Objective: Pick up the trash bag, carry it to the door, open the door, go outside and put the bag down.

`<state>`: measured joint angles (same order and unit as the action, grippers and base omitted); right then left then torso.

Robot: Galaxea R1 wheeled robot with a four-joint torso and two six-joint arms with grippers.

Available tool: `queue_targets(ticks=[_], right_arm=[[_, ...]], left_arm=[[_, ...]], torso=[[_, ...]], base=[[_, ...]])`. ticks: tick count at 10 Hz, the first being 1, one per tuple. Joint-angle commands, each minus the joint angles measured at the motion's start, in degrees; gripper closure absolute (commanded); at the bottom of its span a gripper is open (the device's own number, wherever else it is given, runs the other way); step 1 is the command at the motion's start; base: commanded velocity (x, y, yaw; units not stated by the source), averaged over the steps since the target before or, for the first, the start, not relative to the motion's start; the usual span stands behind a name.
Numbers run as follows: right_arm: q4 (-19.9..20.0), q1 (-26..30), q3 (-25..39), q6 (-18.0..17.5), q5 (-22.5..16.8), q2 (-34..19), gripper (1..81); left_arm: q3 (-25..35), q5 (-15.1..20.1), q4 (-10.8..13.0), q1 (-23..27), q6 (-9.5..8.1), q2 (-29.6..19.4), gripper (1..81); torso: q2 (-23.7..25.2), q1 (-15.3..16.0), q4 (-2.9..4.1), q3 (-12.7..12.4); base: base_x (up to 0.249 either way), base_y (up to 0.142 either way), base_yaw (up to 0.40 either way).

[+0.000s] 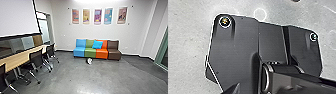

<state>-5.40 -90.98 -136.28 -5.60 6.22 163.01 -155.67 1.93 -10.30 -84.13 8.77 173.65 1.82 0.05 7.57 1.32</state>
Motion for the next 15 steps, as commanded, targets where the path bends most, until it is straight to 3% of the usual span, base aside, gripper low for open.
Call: queue_targets(ticks=[1, 15], right_arm=[[-1.0, 2.2, 0.5, 0.5, -2.8, -0.4, 1.0], [-1.1, 2.3, 0.5, 0.6, -2.8, -0.4, 1.0]], left_arm=[[0.3, 3.3, 0.1, 3.7, 0.11, 0.1, 1.0], [0.3, 3.3, 0.1, 3.8, 0.11, 0.2, 1.0]], torso=[[0.0, 0.0, 0.0, 0.0], [0.0, 0.0, 0.0, 0.0]], base=[[0.214, 0.0, 0.0], [0.182, 0.0, 0.0]])
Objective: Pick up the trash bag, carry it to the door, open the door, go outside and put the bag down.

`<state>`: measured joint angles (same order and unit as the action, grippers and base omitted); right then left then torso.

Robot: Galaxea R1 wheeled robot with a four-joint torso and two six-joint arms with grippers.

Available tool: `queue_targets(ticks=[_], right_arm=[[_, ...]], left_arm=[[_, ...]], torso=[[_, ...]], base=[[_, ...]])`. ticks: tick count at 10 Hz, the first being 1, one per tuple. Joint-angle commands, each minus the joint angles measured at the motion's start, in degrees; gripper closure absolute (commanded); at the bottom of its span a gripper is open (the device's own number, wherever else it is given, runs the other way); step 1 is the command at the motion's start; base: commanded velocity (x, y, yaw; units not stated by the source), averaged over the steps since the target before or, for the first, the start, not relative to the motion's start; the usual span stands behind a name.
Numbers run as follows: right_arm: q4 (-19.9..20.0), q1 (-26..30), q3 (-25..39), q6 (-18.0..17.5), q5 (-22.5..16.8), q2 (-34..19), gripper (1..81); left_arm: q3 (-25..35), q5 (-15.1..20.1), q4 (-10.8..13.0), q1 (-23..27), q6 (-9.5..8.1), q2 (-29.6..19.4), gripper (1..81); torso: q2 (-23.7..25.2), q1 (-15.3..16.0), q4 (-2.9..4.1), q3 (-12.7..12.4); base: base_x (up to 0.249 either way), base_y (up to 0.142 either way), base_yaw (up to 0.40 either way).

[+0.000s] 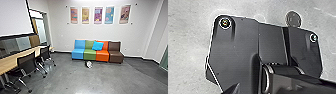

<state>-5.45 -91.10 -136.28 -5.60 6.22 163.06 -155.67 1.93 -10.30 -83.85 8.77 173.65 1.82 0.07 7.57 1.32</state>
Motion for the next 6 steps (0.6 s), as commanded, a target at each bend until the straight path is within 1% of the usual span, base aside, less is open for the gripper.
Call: queue_targets(ticks=[1, 6], right_arm=[[-1.1, 2.5, 0.4, 0.6, -2.8, -0.4, 1.0], [-1.1, 2.4, 0.4, 0.6, -2.8, -0.4, 1.0]], left_arm=[[0.3, 3.3, 0.1, 3.6, 0.11, 0.2, 1.0], [0.3, 3.3, 0.1, 3.6, 0.11, 0.2, 1.0]], torso=[[0.0, 0.0, 0.0, 0.0], [0.0, 0.0, 0.0, 0.0]], base=[[0.19, 0.0, 0.0], [0.185, 0.0, 0.0]])
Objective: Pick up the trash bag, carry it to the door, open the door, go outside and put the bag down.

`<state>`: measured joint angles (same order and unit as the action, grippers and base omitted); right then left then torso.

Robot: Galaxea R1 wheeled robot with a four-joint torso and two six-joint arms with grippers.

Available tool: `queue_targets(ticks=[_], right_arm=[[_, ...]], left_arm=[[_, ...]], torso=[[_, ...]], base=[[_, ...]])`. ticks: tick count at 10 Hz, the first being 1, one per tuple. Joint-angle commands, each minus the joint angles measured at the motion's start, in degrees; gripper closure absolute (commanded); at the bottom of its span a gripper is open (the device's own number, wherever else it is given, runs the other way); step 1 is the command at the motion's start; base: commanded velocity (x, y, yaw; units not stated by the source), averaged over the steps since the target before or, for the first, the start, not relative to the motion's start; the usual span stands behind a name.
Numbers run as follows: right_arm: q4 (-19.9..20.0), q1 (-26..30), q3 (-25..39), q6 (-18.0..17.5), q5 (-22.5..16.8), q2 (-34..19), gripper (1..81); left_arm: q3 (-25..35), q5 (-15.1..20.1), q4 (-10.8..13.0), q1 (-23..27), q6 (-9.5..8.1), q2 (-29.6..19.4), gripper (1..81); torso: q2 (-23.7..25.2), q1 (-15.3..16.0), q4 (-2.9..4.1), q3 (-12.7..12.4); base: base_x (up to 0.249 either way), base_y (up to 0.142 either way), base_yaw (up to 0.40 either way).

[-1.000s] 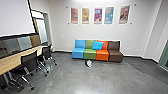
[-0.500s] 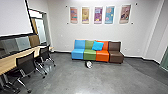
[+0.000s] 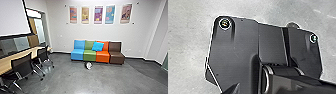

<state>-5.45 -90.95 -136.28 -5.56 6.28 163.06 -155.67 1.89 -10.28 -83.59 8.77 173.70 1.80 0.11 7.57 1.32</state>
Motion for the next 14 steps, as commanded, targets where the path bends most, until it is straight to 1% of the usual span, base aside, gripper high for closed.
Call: queue_targets(ticks=[1, 14], right_arm=[[-1.1, 2.2, 0.5, 0.5, -2.9, -0.3, 1.0], [-1.2, 2.1, 0.4, 0.5, -2.9, -0.1, 1.0]], left_arm=[[0.3, 3.4, 0.1, 3.3, 0.11, 0.2, 1.0], [0.3, 3.4, 0.1, 3.3, 0.11, 0.2, 1.0]], torso=[[0.0, 0.0, 0.0, 0.0], [0.0, -0.1, 0.0, 0.0]], base=[[0.167, 0.0, 0.0], [0.166, 0.0, 0.0]])
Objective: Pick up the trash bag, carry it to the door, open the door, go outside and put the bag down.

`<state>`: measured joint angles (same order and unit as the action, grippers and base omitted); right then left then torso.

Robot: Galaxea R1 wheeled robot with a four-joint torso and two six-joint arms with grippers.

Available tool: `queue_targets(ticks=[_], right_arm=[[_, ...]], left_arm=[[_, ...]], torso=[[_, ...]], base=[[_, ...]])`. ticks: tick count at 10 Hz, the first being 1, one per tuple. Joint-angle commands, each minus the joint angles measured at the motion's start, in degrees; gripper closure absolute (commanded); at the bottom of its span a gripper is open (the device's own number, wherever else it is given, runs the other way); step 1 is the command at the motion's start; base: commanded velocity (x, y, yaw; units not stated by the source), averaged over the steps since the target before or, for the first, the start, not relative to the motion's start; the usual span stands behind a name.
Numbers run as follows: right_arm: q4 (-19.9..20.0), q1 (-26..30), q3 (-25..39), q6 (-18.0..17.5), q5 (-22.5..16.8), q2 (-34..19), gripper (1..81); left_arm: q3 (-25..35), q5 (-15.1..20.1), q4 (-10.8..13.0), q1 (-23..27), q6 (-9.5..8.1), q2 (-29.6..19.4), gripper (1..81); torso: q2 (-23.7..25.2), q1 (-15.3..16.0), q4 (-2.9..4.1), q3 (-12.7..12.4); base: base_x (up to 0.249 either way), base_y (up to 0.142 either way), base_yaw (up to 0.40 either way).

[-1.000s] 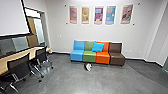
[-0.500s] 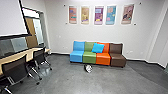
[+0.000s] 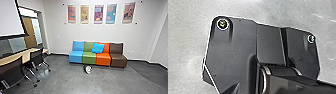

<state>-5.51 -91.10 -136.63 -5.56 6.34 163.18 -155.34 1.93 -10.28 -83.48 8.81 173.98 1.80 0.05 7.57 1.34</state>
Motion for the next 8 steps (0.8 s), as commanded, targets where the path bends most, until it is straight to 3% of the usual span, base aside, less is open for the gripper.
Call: queue_targets(ticks=[1, 8], right_arm=[[-1.2, 2.2, 0.8, 0.5, -2.9, -0.2, 1.0], [-1.2, 2.5, 0.7, 0.5, -3.0, -0.2, 1.0]], left_arm=[[0.0, 3.3, 0.1, 3.2, 0.06, 0.0, 1.0], [0.0, 3.3, 0.2, 3.2, 0.06, 0.0, 1.0]], torso=[[0.0, 0.0, 0.0, 0.0], [0.0, 0.0, 0.0, 0.0]], base=[[0.166, 0.0, 0.0], [0.166, 0.0, 0.0]])
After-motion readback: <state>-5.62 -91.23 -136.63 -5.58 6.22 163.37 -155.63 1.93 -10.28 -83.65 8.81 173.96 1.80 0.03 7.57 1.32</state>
